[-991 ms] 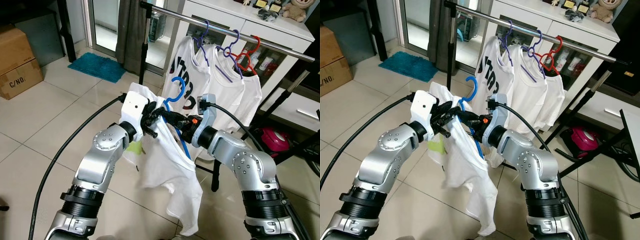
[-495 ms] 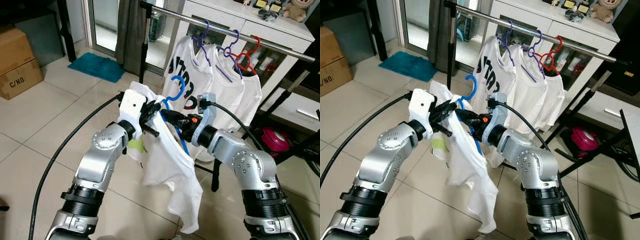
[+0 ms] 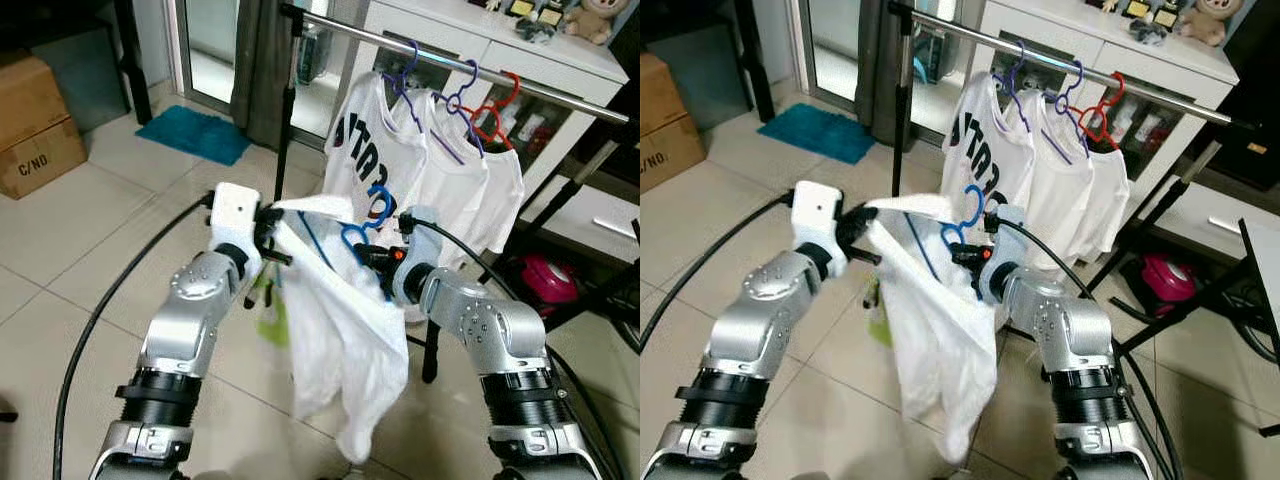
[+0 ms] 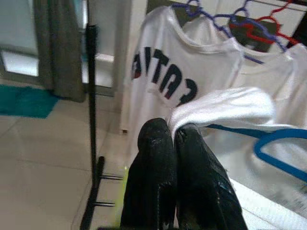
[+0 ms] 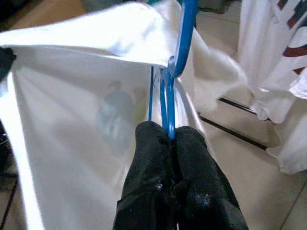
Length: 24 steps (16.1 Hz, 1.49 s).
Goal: Hang hanger
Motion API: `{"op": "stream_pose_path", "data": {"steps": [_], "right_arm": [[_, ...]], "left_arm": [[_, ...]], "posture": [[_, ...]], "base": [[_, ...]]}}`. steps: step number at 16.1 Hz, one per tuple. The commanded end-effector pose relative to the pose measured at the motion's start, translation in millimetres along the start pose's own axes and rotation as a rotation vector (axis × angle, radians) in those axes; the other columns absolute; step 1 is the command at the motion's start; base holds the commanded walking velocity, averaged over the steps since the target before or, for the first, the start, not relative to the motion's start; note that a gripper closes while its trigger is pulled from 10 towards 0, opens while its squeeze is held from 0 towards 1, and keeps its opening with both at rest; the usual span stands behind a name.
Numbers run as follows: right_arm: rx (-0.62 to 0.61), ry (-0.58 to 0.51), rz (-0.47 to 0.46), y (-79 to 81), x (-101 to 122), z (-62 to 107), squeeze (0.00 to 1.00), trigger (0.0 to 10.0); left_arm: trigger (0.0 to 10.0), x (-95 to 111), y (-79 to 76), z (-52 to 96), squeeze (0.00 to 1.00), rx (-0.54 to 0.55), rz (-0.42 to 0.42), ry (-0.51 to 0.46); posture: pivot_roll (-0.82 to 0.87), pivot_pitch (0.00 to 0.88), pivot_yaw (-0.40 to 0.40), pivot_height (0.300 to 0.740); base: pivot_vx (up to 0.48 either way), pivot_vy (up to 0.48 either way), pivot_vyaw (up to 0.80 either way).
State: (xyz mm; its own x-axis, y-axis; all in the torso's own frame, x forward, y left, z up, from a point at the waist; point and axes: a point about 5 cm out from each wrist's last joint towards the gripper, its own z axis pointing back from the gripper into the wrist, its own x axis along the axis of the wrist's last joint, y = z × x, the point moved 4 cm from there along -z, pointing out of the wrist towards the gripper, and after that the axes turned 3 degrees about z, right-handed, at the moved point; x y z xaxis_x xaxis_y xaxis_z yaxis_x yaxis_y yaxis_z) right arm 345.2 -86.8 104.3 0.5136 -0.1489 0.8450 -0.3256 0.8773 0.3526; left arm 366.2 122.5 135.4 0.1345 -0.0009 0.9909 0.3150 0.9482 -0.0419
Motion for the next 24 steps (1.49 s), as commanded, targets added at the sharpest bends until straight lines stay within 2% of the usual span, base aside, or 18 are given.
{"op": "stream_pose_path", "data": {"steps": [1, 3, 4, 6, 8, 9, 11, 12, 16, 17, 18, 20, 21, 22, 23, 24], "right_arm": [[-0.069, -0.025, -0.005, -15.0, 3.6, 5.7, 0.00, 10.0], [-0.121, -0.120, -0.051, -19.5, 18.5, 6.2, 0.00, 10.0], [-0.152, -0.195, -0.111, -22.1, 31.3, 7.8, 0.00, 10.0], [-0.212, -0.257, -0.137, -28.2, 41.0, 10.7, 0.00, 10.0], [-0.326, -0.338, -0.147, -43.9, 53.5, 16.8, 0.00, 10.0], [-0.331, -0.302, -0.103, -44.2, 49.7, 14.9, 0.00, 10.0], [-0.225, -0.071, 0.135, -29.1, 16.1, 2.4, 0.00, 10.0], [-0.165, 0.043, 0.266, -23.2, -8.7, 2.7, 0.00, 10.0], [-0.098, 0.130, 0.349, -24.4, -20.7, 8.6, 0.00, 10.0], [-0.034, 0.109, 0.354, -18.2, -14.9, 10.4, 0.00, 10.0], [0.066, 0.046, 0.330, -5.1, -2.6, 13.8, 0.00, 10.0], [0.118, -0.034, 0.292, 4.8, 13.0, 16.2, 0.00, 10.0], [0.149, -0.083, 0.240, 11.3, 22.0, 16.5, 0.00, 10.0], [0.143, -0.114, 0.216, 12.1, 27.3, 16.0, 0.00, 10.0], [0.083, -0.149, 0.189, 6.7, 33.6, 13.3, 0.00, 10.0], [0.059, -0.146, 0.207, 4.5, 33.0, 11.1, 0.00, 10.0]], "left_arm": [[0.0, 8.8, 1.6, -3.7, 0.00, 0.022, -0.006, -0.028], [0.0, 4.8, -4.3, -4.6, 0.00, -0.009, -0.002, -0.006], [0.0, -4.8, -15.5, -4.5, 0.00, -0.071, -0.006, 0.039], [0.0, -9.6, -20.5, -3.9, 0.00, -0.084, -0.011, 0.057], [0.0, -12.8, -22.0, -3.9, 0.00, -0.084, -0.012, 0.073], [0.0, -12.7, -21.3, -3.9, 0.00, -0.080, -0.015, 0.074], [0.0, -10.3, -20.6, -4.0, 0.00, -0.076, -0.018, 0.061], [0.0, -5.8, -18.3, -4.8, 0.00, -0.058, -0.019, 0.041], [0.0, -0.1, -9.4, -6.1, 0.00, -0.012, -0.023, 0.017], [0.0, 0.4, -8.1, -6.6, 0.00, -0.006, -0.025, 0.016], [0.0, 0.5, -7.4, -6.8, 0.00, -0.002, -0.028, 0.018], [0.0, -0.1, -8.2, -7.2, 0.00, -0.007, -0.033, 0.022], [0.0, -1.8, -9.1, -7.2, 0.00, -0.011, -0.038, 0.030], [0.0, -2.9, -9.2, -7.2, 0.00, -0.012, -0.040, 0.036], [0.0, -4.0, -9.7, -7.1, 0.00, -0.017, -0.041, 0.040], [0.0, -3.7, -12.1, -7.2, 0.00, -0.034, -0.042, 0.037]], "posture": [[0.01, 0.000, -0.170, 0.740], [0.01, 0.000, -0.169, 0.740], [0.01, 0.000, -0.169, 0.740], [0.01, 0.000, -0.169, 0.740], [0.01, 0.000, -0.173, 0.740], [0.01, 0.000, -0.173, 0.740], [0.01, 0.000, -0.174, 0.740], [0.01, 0.000, -0.175, 0.740], [0.01, 0.000, -0.167, 0.740], [0.01, 0.000, -0.163, 0.740], [0.01, 0.000, -0.160, 0.740], [0.01, 0.000, -0.160, 0.740], [0.01, 0.000, -0.160, 0.740], [0.01, 0.000, -0.162, 0.740], [0.01, 0.000, -0.162, 0.740], [0.01, 0.000, -0.164, 0.740]], "base": [[0.000, 0.000, 0.00], [0.000, 0.000, 0.00], [0.000, 0.000, 0.00], [0.000, 0.000, 0.00], [0.000, 0.000, 0.00], [0.000, 0.000, 0.00], [0.000, 0.000, 0.00], [0.000, 0.000, 0.00], [0.000, 0.000, 0.00], [0.000, 0.000, 0.00], [0.000, 0.000, 0.00], [0.000, 0.000, 0.00], [0.000, 0.000, 0.00], [0.000, 0.000, 0.00], [0.000, 0.000, 0.00], [0.000, 0.000, 0.00]]}}
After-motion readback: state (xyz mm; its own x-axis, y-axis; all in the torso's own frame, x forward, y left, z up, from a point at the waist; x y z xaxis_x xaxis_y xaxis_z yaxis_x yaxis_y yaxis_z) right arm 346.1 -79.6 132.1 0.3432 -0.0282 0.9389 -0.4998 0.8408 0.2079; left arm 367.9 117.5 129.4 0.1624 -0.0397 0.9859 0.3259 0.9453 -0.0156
